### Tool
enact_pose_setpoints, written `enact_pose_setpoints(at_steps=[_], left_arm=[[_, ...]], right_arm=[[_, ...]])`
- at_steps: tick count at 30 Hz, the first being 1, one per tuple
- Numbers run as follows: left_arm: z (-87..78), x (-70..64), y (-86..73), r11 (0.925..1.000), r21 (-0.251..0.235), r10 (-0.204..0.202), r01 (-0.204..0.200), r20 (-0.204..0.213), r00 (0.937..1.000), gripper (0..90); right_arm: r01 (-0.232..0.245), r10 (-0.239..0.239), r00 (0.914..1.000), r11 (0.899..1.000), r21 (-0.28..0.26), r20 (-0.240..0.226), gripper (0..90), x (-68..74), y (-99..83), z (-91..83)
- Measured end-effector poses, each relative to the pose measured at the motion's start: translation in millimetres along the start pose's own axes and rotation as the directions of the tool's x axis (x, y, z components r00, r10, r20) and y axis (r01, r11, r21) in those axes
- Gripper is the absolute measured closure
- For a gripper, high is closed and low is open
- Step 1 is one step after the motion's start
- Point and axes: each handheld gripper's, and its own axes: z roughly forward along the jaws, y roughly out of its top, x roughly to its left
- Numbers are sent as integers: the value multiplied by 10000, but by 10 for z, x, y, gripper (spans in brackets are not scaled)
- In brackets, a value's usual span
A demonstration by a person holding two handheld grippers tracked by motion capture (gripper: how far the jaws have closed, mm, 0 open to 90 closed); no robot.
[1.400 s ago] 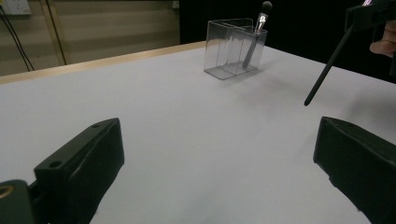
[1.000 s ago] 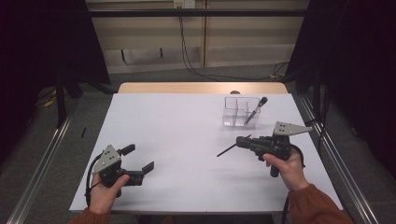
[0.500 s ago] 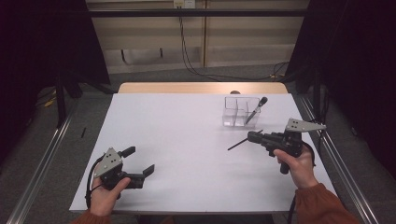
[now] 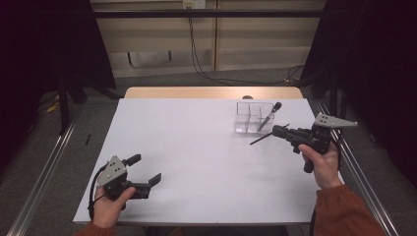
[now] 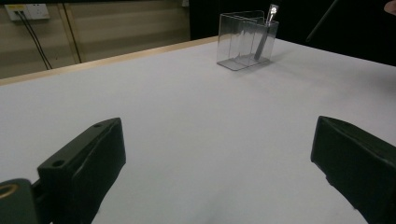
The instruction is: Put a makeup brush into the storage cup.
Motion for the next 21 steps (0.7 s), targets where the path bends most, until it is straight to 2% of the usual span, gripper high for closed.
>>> enact_pose_setpoints(at_steps=[8, 14, 21], left_arm=[[3, 7, 2, 9999, 35, 111, -111, -29, 9999, 31], [7, 4, -2, 10000, 39, 6, -6, 4, 10000, 32], [8, 8, -3, 9999, 123, -51, 50, 52, 10000, 31]], right_arm=[[83, -83, 9994, 10000, -4, 345, 861, -66, 103, -6], [84, -85, 9989, 10000, 24, 463, 861, -99, 136, 51], [389, -401, 9947, 9991, 148, 947, 861, -146, 291, 59]])
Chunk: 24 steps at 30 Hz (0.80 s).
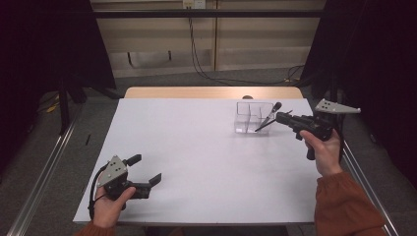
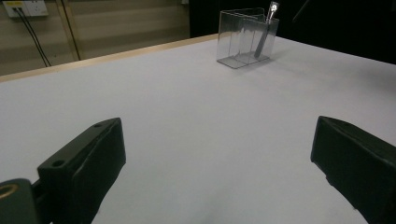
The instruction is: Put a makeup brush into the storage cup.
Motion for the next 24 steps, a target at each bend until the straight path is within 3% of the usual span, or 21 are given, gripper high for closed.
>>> enact_pose_setpoints(at_steps=[6, 14, 24], left_arm=[[-1, -1, 3, 10000, 7, 47, -47, -8, 10000, 30], [4, 3, -1, 10000, 49, 64, -64, -33, 10000, 30], [8, 7, -4, 10000, 81, 55, -55, 21, 10000, 31]], right_arm=[[-19, 5, 9983, 9997, 236, 576, 861, -106, 82, 16], [-100, 83, 9947, 9998, 157, 1021, 861, -209, 182, 32], [-102, 29, 9856, 9991, 422, 1694, 861, -327, 226, 134]])
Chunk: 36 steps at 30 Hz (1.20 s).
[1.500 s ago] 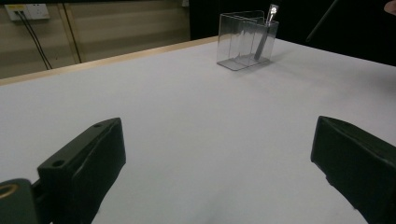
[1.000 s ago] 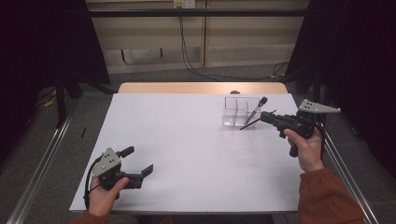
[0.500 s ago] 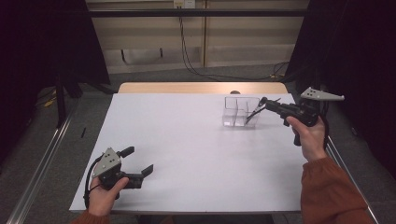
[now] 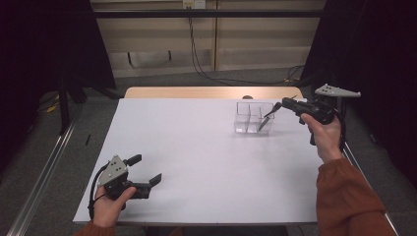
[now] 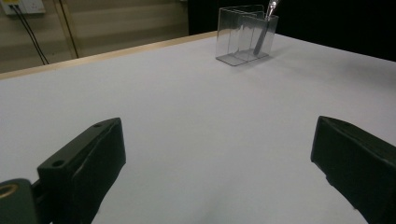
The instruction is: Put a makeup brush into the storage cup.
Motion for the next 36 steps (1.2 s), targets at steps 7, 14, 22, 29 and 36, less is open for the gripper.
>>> enact_pose_setpoints(at_steps=[7, 14, 22, 29, 36], left_arm=[[1, 3, -3, 10000, 26, 7, -7, -12, 10000, 31], [5, 1, -7, 10000, 5, -85, 85, -4, 10000, 31], [0, 5, -3, 10000, 46, 21, -21, -28, 10000, 31], [-5, 5, -3, 10000, 55, 43, -43, -62, 10000, 31], [-9, -2, -3, 10000, 52, 42, -41, -87, 10000, 31]], right_arm=[[212, -223, 9993, 9991, 363, 294, 861, -34, -21, 117], [373, -403, 9982, 9970, 683, 435, 861, -46, -45, 208], [483, -528, 9978, 9934, 1043, 409, 861, -13, -80, 316], [503, -559, 9973, 9924, 1126, 470, 861, -4, -121, 384], [551, -614, 9968, 9919, 1147, 517, 859, 8, -145, 442]])
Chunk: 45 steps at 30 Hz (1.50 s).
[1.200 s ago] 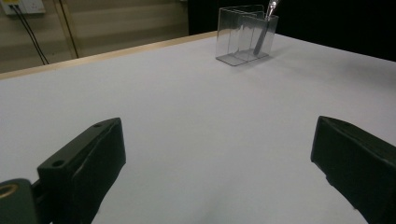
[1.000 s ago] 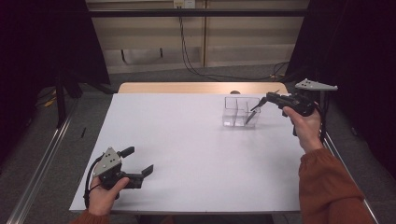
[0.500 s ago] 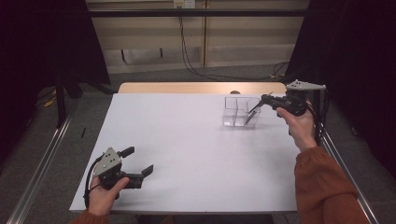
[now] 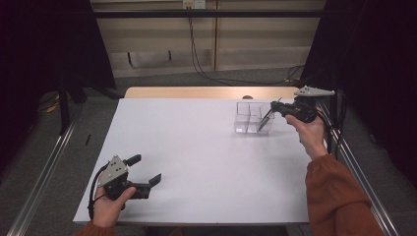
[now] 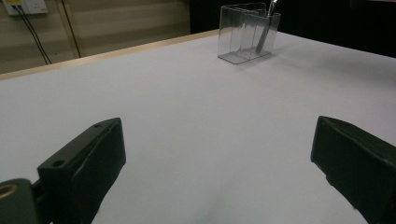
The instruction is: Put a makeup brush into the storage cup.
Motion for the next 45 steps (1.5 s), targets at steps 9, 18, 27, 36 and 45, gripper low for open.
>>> enact_pose_setpoints(at_steps=[9, 18, 27, 36, 45], left_arm=[[-8, 11, -4, 10000, 69, 41, -40, -48, 10000, 31], [-9, 12, -10, 9999, 46, -99, 99, -60, 9999, 31], [-12, 17, -9, 10000, 39, -54, 55, -75, 10000, 31], [-9, 10, -10, 9999, 44, -135, 135, -66, 9999, 31], [-6, 10, -9, 9999, 81, -147, 147, -62, 9999, 31]], right_arm=[[4, -3, 10000, 9999, 169, -73, 852, 9, -47, 106], [-100, 101, 9999, 9999, 118, -104, 835, 15, -105, 152], [-182, 179, 9998, 9996, -195, -116, 757, 21, -146, 96], [-321, 333, 9992, 9981, -532, 221, 551, 15, -211, 27], [-580, 609, 9968, 9968, -549, 523, 348, -50, -274, 10]])
